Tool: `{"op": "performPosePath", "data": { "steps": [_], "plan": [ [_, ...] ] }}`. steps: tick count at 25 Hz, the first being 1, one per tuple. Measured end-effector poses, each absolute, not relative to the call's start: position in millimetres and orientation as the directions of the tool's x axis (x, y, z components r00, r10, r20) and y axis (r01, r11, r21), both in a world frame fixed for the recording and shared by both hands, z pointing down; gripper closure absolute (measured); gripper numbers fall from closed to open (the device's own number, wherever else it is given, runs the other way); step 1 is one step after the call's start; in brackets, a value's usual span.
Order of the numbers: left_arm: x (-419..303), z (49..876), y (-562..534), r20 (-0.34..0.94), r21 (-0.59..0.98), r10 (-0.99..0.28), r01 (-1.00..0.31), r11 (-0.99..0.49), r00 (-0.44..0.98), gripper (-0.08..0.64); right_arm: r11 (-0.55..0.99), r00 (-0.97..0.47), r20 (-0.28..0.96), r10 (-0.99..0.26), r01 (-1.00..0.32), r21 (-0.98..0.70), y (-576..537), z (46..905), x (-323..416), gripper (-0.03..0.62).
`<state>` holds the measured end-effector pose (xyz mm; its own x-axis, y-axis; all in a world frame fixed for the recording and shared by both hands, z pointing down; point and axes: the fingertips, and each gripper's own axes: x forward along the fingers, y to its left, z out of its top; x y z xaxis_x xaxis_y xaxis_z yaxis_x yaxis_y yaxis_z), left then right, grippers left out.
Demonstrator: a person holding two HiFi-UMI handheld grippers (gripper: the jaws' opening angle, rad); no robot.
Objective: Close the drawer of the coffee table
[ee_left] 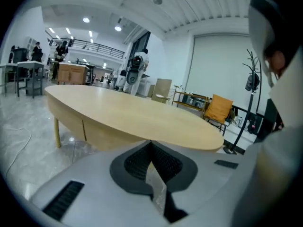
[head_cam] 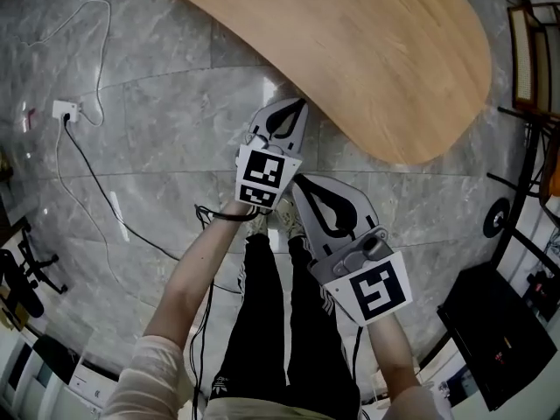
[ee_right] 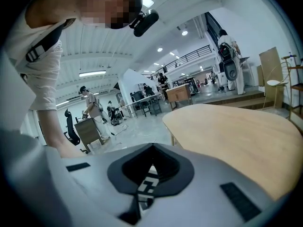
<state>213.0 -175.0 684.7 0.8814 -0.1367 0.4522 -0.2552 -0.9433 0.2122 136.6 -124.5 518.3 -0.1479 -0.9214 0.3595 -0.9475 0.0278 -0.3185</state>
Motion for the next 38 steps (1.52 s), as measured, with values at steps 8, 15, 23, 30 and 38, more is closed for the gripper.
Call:
{"op": "performPosePath", "data": {
  "steps": [8,15,23,30,38],
  "plan": [
    [166.0,468.6,-224.4,0.321,0.196,-0.349,-0.422,-0.885,0.88,0.551,0.018,-0.075,0.285,-0.956,-0.98,-0.197,-175.4,382.2,144.4,0.586],
    [76.3,227.8,-226.5,0.217,0.087,-0.522,-0.549,-0.832,0.825,0.552,-0.034,0.01,0.171,-0.985,-0.99,-0.135,-181.9,194.5,113.8,0.586],
    [-11.5,91.6,-153.5,0.102,0.029,-0.651,-0.657,-0.754,0.752,0.552,0.024,-0.033,0.111,-0.993,-0.996,-0.088,-121.6,83.7,43.6,0.586],
    [-62.5,78.2,-133.5,0.085,0.013,-0.701,-0.704,-0.71,0.709,0.552,0.106,-0.113,0.146,-0.983,-0.993,-0.059,-105.1,91.4,-3.5,0.586],
    [-81.3,84.9,-126.1,0.103,0.003,-0.729,-0.733,-0.68,0.677,0.551,0.146,-0.154,0.135,-0.979,-0.987,-0.066,-104.0,92.5,-20.9,0.586]
  ]
}}
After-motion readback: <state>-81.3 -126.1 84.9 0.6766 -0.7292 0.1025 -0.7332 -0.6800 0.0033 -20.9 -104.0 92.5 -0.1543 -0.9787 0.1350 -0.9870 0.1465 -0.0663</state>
